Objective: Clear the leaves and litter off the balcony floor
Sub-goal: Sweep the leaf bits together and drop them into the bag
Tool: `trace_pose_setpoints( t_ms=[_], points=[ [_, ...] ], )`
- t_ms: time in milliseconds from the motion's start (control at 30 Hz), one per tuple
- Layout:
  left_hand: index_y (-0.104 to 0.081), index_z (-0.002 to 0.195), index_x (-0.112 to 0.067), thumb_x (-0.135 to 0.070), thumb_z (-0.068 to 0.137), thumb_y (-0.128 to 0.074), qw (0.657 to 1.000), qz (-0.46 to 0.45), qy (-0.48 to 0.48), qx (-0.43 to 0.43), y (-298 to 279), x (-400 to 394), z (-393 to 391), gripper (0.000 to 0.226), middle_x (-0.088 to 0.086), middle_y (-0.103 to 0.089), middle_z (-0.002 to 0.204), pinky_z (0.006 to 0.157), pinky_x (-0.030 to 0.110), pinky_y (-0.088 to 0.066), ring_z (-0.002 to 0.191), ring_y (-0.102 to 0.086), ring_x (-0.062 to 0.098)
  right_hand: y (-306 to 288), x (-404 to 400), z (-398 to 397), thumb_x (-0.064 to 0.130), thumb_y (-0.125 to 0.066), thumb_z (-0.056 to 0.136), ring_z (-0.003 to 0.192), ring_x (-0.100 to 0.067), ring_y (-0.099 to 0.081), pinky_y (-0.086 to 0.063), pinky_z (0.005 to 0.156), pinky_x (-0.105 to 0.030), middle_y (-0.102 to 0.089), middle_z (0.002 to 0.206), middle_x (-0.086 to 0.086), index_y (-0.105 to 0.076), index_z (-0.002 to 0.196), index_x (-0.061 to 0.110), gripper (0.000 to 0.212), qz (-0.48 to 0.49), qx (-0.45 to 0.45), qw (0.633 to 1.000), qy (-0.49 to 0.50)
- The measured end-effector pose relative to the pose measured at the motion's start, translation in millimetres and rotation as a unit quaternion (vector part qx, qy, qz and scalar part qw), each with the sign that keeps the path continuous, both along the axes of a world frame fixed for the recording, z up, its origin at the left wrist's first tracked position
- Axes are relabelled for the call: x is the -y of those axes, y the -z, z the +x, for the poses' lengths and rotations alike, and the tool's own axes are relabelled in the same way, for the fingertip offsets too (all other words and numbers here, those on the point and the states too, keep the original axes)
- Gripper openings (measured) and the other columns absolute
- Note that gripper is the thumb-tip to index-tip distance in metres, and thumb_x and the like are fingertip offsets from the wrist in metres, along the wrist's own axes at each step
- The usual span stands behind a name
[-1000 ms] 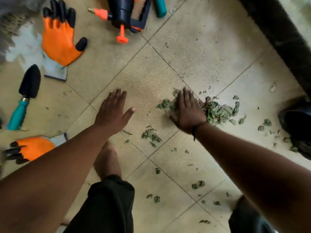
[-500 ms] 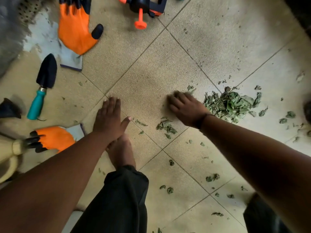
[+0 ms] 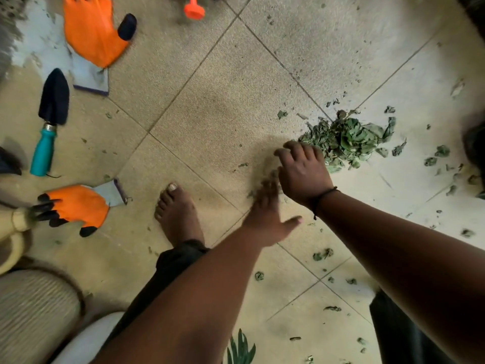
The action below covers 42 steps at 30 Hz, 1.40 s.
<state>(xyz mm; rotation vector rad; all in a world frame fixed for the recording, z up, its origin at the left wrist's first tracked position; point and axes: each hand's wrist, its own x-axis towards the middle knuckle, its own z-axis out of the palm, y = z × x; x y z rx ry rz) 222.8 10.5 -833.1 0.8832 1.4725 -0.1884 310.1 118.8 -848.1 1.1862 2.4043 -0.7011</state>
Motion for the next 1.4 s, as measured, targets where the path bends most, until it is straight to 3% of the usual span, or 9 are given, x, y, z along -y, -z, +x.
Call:
trace_pose_setpoints(
  t_ms=[167,300,400,567,767,967,1100,1233,1400],
  points=[
    [-0.024,0.153,-0.013,-0.038,0.093,-0.061,0.99,0.106,-0.056,-0.079,-2.2,5.9,-1.8,0.075,0.013,-0.024,0.159,0.114,0.043,-0.035,0.145,-0.027,0.029,5.3,30.9,15.7,0.032,-0.048,0.09,0.126,-0.039,-0.051,-0.035,0.108,-0.054,-0.055,0.137,-0.017,-0.055,0.13,0.014,0.045,0.01,-0.001,0.997,-0.074],
    [-0.043,0.142,-0.012,-0.024,0.093,-0.06,0.961,0.153,0.021,-0.23,0.7,14.5,-74.0,0.053,0.014,-0.045,0.143,0.101,0.04,-0.039,0.127,-0.045,0.029,21.5,68.5,3.1,0.036,-0.034,0.102,0.148,-0.038,-0.005,0.003,0.115,-0.053,0.004,0.161,-0.012,0.006,0.153,0.019,0.067,-0.034,0.003,0.967,-0.252],
    [-0.046,0.141,-0.01,-0.022,0.092,-0.061,0.942,0.156,0.042,-0.294,2.4,10.7,-112.8,0.052,0.016,-0.047,0.14,0.095,0.046,-0.041,0.123,-0.046,0.035,34.7,79.9,-16.8,0.055,-0.027,0.101,0.148,-0.036,0.014,0.018,0.111,-0.055,0.021,0.161,-0.007,0.019,0.152,0.022,0.076,-0.025,0.053,0.952,-0.301],
    [-0.041,0.145,-0.007,-0.023,0.093,-0.06,0.939,0.169,0.056,-0.296,13.8,-18.2,-118.3,0.058,0.017,-0.038,0.149,0.103,0.051,-0.038,0.134,-0.036,0.037,44.1,31.3,6.1,0.082,-0.015,0.085,0.147,-0.037,0.018,0.02,0.11,-0.055,0.03,0.153,-0.007,0.027,0.149,0.018,0.099,0.021,0.096,0.98,-0.174],
    [-0.025,0.154,-0.013,-0.028,0.097,-0.055,0.946,0.237,0.041,-0.217,18.5,-81.5,-63.1,0.066,0.012,-0.017,0.163,0.116,0.047,-0.025,0.149,-0.016,0.03,13.1,-15.1,55.1,0.081,-0.003,0.083,0.146,-0.038,0.02,0.019,0.114,-0.058,0.025,0.158,-0.014,0.016,0.152,0.006,0.104,0.064,0.196,0.978,0.036],
    [-0.033,0.151,-0.008,-0.011,0.095,-0.054,0.919,0.333,-0.128,-0.17,12.5,-128.7,-36.2,0.06,0.013,-0.027,0.159,0.118,0.042,-0.028,0.148,-0.023,0.027,15.1,-61.1,-31.3,0.048,-0.022,0.101,0.148,-0.036,0.017,0.011,0.118,-0.056,0.022,0.161,-0.011,0.017,0.153,0.013,0.074,0.047,0.069,0.996,-0.037],
    [-0.036,0.148,-0.009,-0.005,0.092,-0.053,0.897,0.351,-0.219,-0.152,13.8,-130.0,-57.7,0.058,0.011,-0.033,0.155,0.114,0.03,-0.03,0.143,-0.031,0.024,34.5,-76.9,-46.1,0.067,-0.019,0.095,0.149,-0.034,0.015,0.007,0.118,-0.057,0.017,0.163,-0.006,0.017,0.154,0.016,0.085,0.029,0.098,0.991,-0.088],
    [-0.036,0.149,-0.01,-0.009,0.095,-0.052,0.902,0.347,-0.192,-0.17,19.3,-109.3,-81.4,0.055,0.011,-0.034,0.154,0.113,0.031,-0.03,0.142,-0.033,0.024,28.8,-54.2,1.5,0.095,-0.009,0.07,0.146,-0.039,0.019,0.015,0.115,-0.058,0.025,0.158,-0.015,0.023,0.149,0.005,0.124,0.008,0.216,0.971,0.099],
    [-0.03,0.153,-0.011,-0.027,0.099,-0.053,0.93,0.293,0.028,-0.22,33.7,-96.4,-85.3,0.061,0.013,-0.026,0.16,0.117,0.05,-0.026,0.148,-0.021,0.032,23.5,-66.3,-4.3,0.09,-0.007,0.077,0.145,-0.038,0.025,0.024,0.11,-0.057,0.025,0.158,-0.018,0.022,0.15,0.003,0.116,-0.007,0.171,0.968,0.185]
  ],
)
